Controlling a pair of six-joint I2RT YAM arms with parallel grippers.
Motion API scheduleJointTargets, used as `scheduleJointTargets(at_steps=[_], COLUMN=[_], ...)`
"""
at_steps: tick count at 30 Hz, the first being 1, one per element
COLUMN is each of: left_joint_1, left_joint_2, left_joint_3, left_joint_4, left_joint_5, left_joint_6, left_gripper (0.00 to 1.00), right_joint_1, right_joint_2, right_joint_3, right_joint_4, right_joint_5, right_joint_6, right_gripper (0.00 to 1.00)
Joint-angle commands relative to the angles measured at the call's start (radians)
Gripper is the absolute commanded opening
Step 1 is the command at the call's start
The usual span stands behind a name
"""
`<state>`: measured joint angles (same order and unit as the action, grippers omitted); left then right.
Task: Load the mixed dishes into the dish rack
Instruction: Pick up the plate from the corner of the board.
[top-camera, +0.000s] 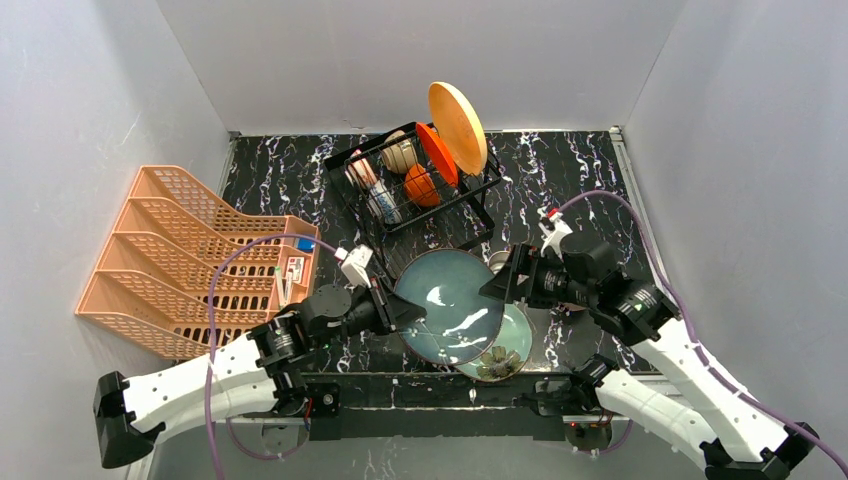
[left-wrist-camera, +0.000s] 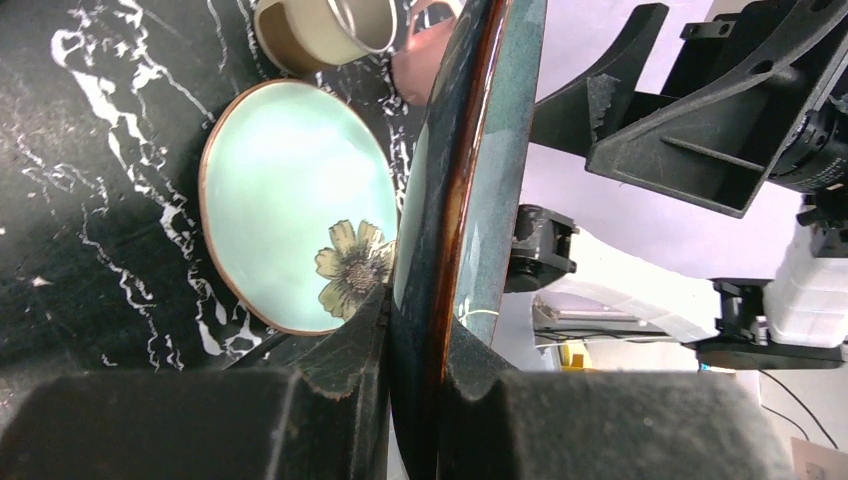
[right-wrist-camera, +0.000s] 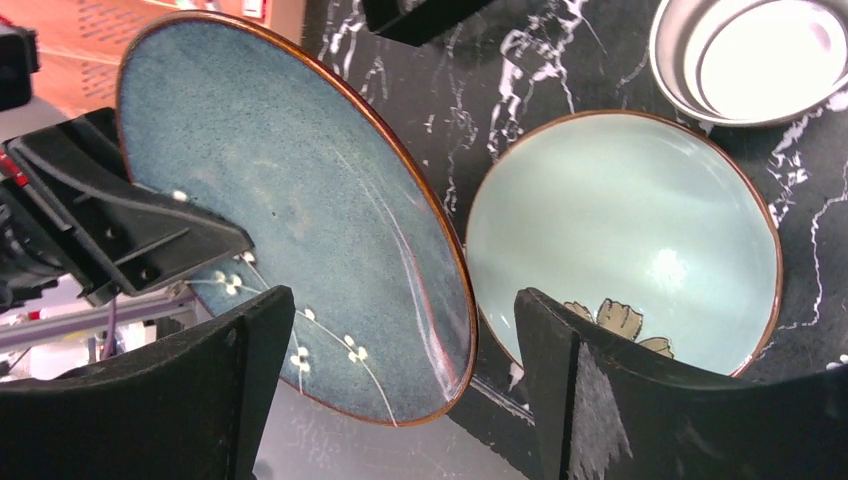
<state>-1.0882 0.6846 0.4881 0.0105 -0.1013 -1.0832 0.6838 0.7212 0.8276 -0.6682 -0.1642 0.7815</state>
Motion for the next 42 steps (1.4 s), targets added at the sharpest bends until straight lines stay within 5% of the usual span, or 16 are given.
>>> scheduleJointTargets(at_steps=[1, 18, 27, 38, 42], left_joint_1=[0.007, 0.007, 0.007, 0.007, 0.008], left_joint_2=[-0.065, -0.059, -0.054, -0.06, -0.051], left_joint_3=[0.084, 0.049, 0.043, 0.04, 0.043], left_joint_4=[0.149, 0.465, 0.494, 0.494, 0.497], left_joint_5=[0.037, 0.139, 0.152, 0.135, 0.138], left_joint_6=[0.011, -0.075, -0.08, -0.081, -0.08], left_gripper=[0.0, 0.0, 0.0, 0.0, 0.0], right_joint_1=[0.004, 0.004, 0.004, 0.005, 0.005], right_joint_2=[-0.021, -0.053, -0.13, -0.128, -0.123], right_joint_3=[0.093, 0.134, 0.089, 0.121, 0.121], right_joint_4=[-0.013, 0.111, 0.245, 0.21, 0.216], right_joint_5=[-0.058, -0.224, -0.29, -0.299, -0.302], right_joint_6=[-0.053, -0.007, 0.033, 0.018, 0.019], right_gripper=[0.9, 0.84, 0.69, 0.53, 0.4])
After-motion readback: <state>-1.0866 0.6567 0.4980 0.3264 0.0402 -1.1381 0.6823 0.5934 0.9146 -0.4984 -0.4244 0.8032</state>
